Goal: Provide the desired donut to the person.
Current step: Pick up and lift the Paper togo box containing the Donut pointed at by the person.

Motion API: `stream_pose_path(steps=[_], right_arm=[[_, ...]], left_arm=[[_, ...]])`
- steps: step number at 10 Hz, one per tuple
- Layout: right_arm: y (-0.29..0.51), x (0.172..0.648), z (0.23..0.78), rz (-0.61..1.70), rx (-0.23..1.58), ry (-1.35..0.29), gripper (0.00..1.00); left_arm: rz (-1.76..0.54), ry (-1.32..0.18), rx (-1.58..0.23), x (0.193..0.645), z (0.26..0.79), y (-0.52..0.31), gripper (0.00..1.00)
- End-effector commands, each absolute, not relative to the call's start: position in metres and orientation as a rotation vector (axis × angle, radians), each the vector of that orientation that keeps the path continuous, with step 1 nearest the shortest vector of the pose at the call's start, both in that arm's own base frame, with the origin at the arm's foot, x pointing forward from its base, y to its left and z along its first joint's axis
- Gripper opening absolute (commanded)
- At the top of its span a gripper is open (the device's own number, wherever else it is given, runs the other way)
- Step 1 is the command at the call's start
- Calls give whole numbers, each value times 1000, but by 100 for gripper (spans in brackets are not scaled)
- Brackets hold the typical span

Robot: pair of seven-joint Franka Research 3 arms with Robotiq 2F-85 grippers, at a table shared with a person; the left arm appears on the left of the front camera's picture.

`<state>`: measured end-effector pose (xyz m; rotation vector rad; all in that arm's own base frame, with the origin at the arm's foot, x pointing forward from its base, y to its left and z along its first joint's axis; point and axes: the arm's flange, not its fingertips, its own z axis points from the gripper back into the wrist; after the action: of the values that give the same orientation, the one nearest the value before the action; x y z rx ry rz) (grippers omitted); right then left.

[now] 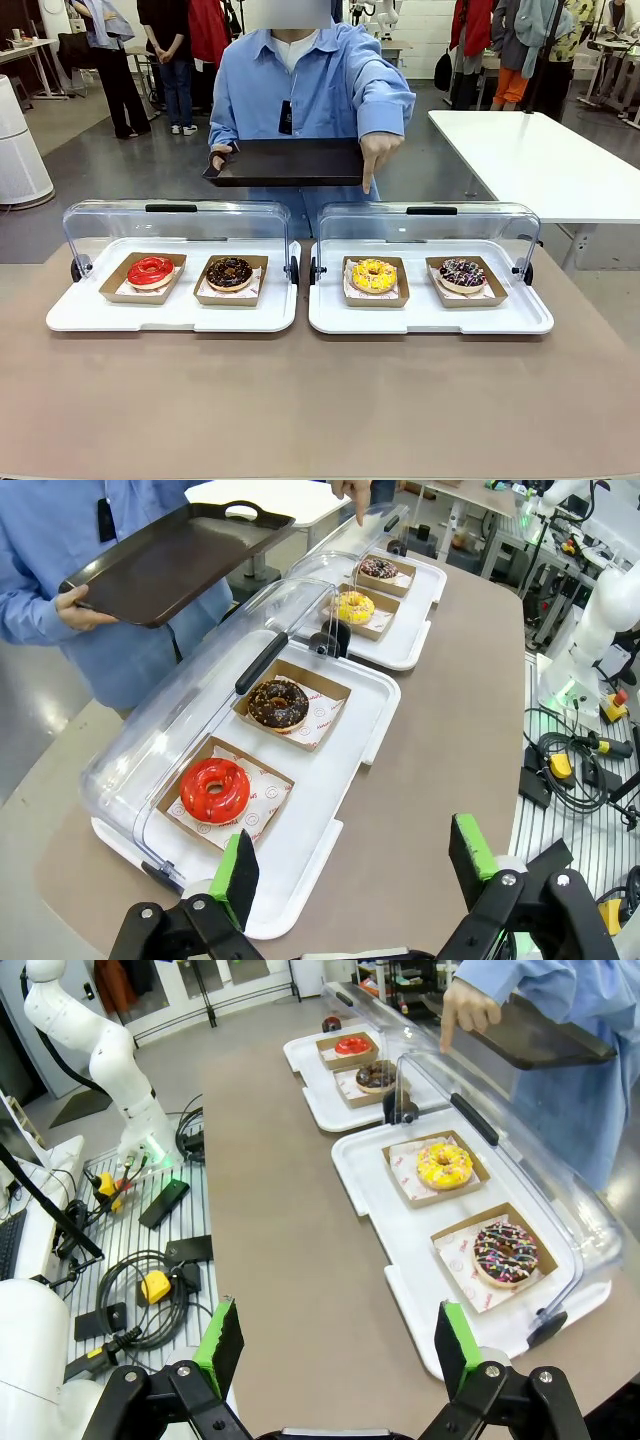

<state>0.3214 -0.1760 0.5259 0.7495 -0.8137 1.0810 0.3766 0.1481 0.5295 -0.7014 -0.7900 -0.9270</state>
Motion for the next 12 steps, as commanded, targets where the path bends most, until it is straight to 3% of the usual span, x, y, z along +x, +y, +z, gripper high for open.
stream_pose_path(steps=[1, 5, 12], right_arm=[[-176, 322, 526, 1086, 759, -829, 100], [-176, 321, 526, 1081, 750, -814, 100], [3, 380, 551, 1365, 517, -295, 100]], left_arm=[[-927, -803, -711, 378, 531, 149, 100], [-927, -803, -711, 378, 531, 149, 100], [-927, -803, -711, 378, 531, 149, 100]])
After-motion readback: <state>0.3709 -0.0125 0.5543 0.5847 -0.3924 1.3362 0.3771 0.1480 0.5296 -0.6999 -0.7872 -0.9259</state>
